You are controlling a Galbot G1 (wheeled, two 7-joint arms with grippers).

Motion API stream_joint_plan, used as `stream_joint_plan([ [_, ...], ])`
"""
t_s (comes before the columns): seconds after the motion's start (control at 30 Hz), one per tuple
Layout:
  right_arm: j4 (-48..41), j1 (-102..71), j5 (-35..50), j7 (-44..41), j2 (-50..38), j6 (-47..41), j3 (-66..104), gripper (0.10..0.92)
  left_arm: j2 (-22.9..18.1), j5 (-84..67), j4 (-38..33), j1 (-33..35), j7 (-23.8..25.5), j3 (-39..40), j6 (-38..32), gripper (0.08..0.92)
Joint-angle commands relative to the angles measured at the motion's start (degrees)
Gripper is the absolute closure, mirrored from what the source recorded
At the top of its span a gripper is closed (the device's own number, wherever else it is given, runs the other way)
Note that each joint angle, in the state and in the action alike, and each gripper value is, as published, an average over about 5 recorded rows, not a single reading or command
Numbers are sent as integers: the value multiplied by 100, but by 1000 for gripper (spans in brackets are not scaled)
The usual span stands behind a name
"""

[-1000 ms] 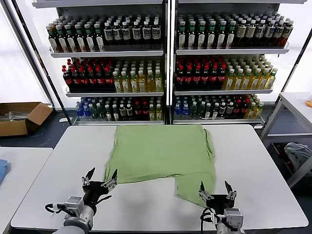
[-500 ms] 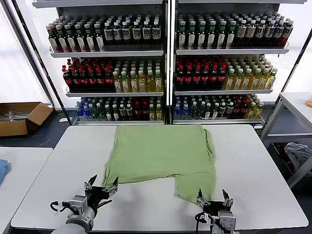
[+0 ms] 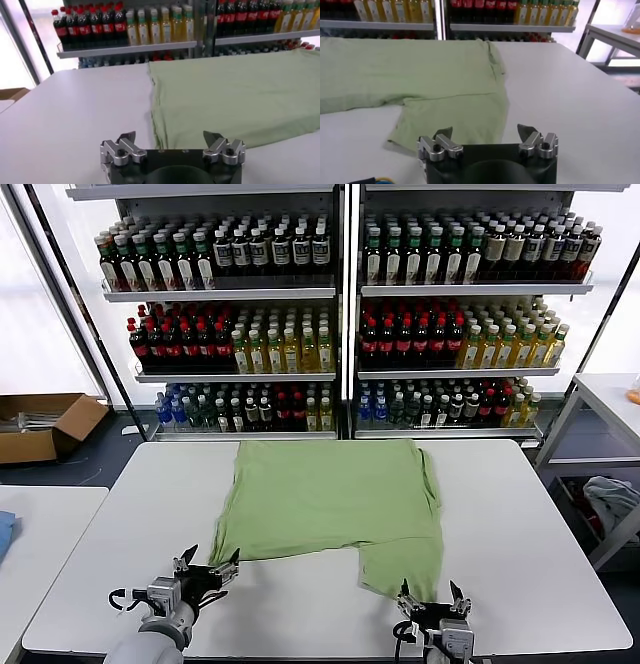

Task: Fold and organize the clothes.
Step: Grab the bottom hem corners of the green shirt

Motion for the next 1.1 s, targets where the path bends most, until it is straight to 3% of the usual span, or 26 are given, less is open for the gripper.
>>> stream_joint_plan([
  [0.03, -76, 44, 4, 36, 38, -8, -27, 203, 43, -55, 176, -74, -7, -14, 30, 177],
  [0.57, -210, 18, -21, 13, 54, -4, -54, 203, 71, -149, 243, -38, 69, 72, 21, 204],
  [0.73, -267, 4, -20, -6, 52, 1, -67, 254, 49, -119, 199, 19, 82, 107, 27, 338],
  [1.1, -356, 19, 2, 3, 142, 9, -80, 570, 6, -62, 208, 98, 88, 201, 31, 650],
])
